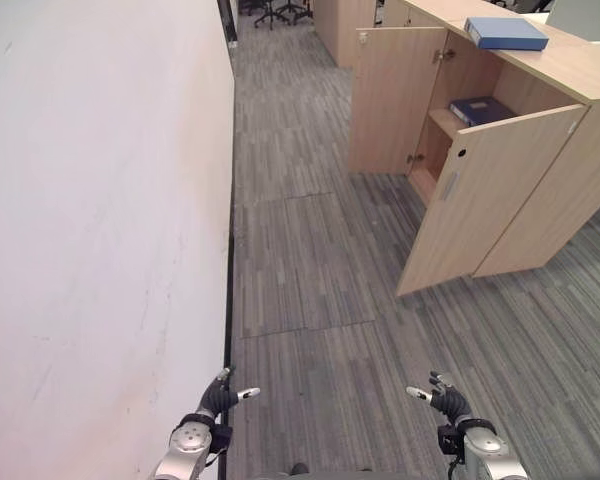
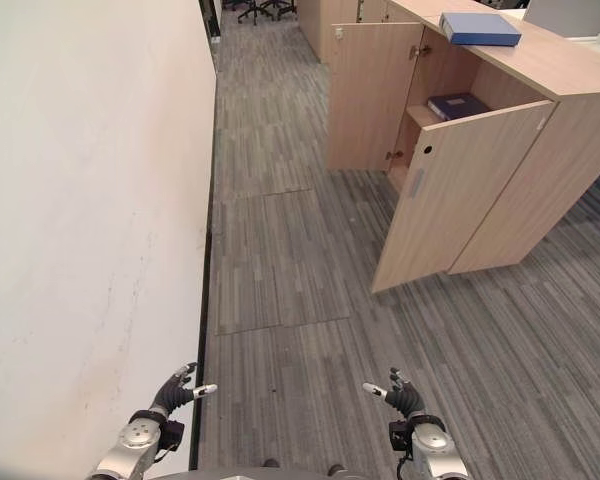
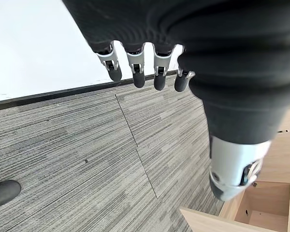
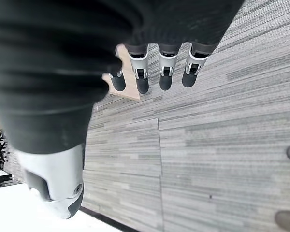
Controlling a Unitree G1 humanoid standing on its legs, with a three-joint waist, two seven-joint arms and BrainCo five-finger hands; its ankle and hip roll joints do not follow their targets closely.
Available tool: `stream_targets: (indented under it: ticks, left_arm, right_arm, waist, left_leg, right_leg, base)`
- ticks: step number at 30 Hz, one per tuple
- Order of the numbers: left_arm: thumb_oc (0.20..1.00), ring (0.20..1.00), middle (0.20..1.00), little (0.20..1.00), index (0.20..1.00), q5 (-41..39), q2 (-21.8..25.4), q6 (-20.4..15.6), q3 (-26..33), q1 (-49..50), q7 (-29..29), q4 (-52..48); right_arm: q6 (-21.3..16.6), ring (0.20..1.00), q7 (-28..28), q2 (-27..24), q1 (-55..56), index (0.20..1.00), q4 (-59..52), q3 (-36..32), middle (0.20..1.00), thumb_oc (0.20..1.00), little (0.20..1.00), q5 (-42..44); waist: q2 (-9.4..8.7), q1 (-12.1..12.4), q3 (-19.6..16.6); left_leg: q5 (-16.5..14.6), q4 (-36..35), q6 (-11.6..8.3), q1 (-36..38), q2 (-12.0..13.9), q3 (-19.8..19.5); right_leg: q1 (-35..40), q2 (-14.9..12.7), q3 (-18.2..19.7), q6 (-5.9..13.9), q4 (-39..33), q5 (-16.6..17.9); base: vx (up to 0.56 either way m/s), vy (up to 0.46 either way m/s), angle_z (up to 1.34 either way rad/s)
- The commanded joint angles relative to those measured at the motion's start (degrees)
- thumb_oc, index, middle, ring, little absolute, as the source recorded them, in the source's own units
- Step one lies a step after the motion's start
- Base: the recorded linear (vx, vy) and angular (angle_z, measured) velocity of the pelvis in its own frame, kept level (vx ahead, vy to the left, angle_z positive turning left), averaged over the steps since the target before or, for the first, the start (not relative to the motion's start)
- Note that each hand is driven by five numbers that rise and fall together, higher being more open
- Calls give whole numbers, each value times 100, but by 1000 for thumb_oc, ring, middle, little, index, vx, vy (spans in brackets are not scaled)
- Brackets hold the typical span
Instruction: Put the empty folder in the office cabinet
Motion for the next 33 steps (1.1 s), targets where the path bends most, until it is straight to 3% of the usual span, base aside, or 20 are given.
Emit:
stream_targets:
  ticks: [1,14,20,22,25,26,27,28,30,31,33]
  left_arm:
    - [1000,1000,1000,1000,1000,-62,156,-200,2,-330,7,-4]
    - [1000,1000,1000,1000,1000,-98,119,-129,59,-344,17,306]
    - [1000,1000,1000,1000,1000,-213,131,-123,85,-374,52,324]
    - [1000,1000,1000,1000,1000,-284,164,-116,116,-376,58,274]
    - [1000,1000,1000,1000,1000,-382,186,-114,103,-439,64,170]
    - [1000,1000,1000,1000,1000,-419,145,-122,75,-496,96,119]
    - [1000,1000,1000,1000,1000,-416,116,-124,73,-489,84,103]
    - [1000,1000,1000,1000,1000,-421,119,-120,73,-480,86,76]
    - [1000,1000,1000,1000,1000,-394,128,-118,49,-468,86,36]
    - [1000,1000,1000,1000,1000,-398,142,-102,31,-495,115,54]
    - [1000,1000,1000,1000,1000,-394,150,-94,34,-526,142,76]
  right_arm:
    - [-175,1000,-40,-63,-127,1000,-136,-99,1000,1000,1000,190]
    - [-62,1000,-2,-54,6,1000,198,-107,1000,1000,1000,183]
    - [-78,1000,21,-73,15,1000,190,-49,1000,1000,1000,200]
    - [-84,1000,33,-82,-38,1000,239,-26,1000,1000,1000,209]
    - [-94,1000,3,-139,-116,1000,260,-68,1000,1000,1000,288]
    - [-78,1000,-42,-162,-183,1000,334,-119,1000,1000,1000,357]
    - [-50,1000,-44,-188,-189,1000,318,-162,1000,1000,1000,375]
    - [-50,1000,-53,-202,-181,1000,275,-187,1000,1000,1000,396]
    - [-54,1000,-74,-207,-176,1000,282,-202,1000,1000,1000,424]
    - [-54,1000,-111,-208,-231,1000,352,-160,1000,1000,1000,420]
    - [-49,1000,-132,-183,-269,1000,388,-140,1000,1000,1000,427]
  waist:
    - [-319,43,15]
    - [-270,-48,72]
    - [-271,-60,109]
    - [-287,-30,214]
    - [-394,-5,433]
    - [-432,60,559]
    - [-474,148,545]
    - [-475,196,523]
    - [-417,286,512]
    - [-362,402,549]
    - [-372,462,583]
  left_leg:
    - [-369,12,-556,76,436,36]
    - [-321,12,-692,42,597,60]
    - [-248,12,-780,103,802,89]
    - [-137,206,-863,102,977,141]
    - [-167,1380,-950,-475,1048,150]
    - [-71,1778,-841,-928,786,3]
    - [-122,1715,-727,-1331,540,-22]
    - [-70,1589,-683,-1471,465,-31]
    - [212,1313,-683,-1705,498,-72]
    - [503,1021,-718,-2074,640,-93]
    - [563,875,-734,-2233,692,-87]
  right_leg:
    - [-182,-796,183,829,-19,51]
    - [-216,-609,211,735,-19,-46]
    - [-198,-398,264,605,-19,-122]
    - [-181,-278,258,526,74,-195]
    - [-113,-308,162,408,169,-290]
    - [-71,-349,124,366,215,-339]
    - [-15,-397,143,375,237,-404]
    - [33,-403,165,382,255,-459]
    - [132,-342,215,366,333,-612]
    - [248,-278,309,316,503,-886]
    - [291,-273,375,299,637,-1046]
  base:
    - [-29,-19,5]
    - [16,-75,1]
    - [40,-107,2]
    - [4,-157,-3]
    - [-14,-171,1]
    - [148,-135,11]
    - [223,-84,11]
    - [254,-10,21]
    - [249,41,-6]
    - [303,45,-22]
    - [220,29,-2]
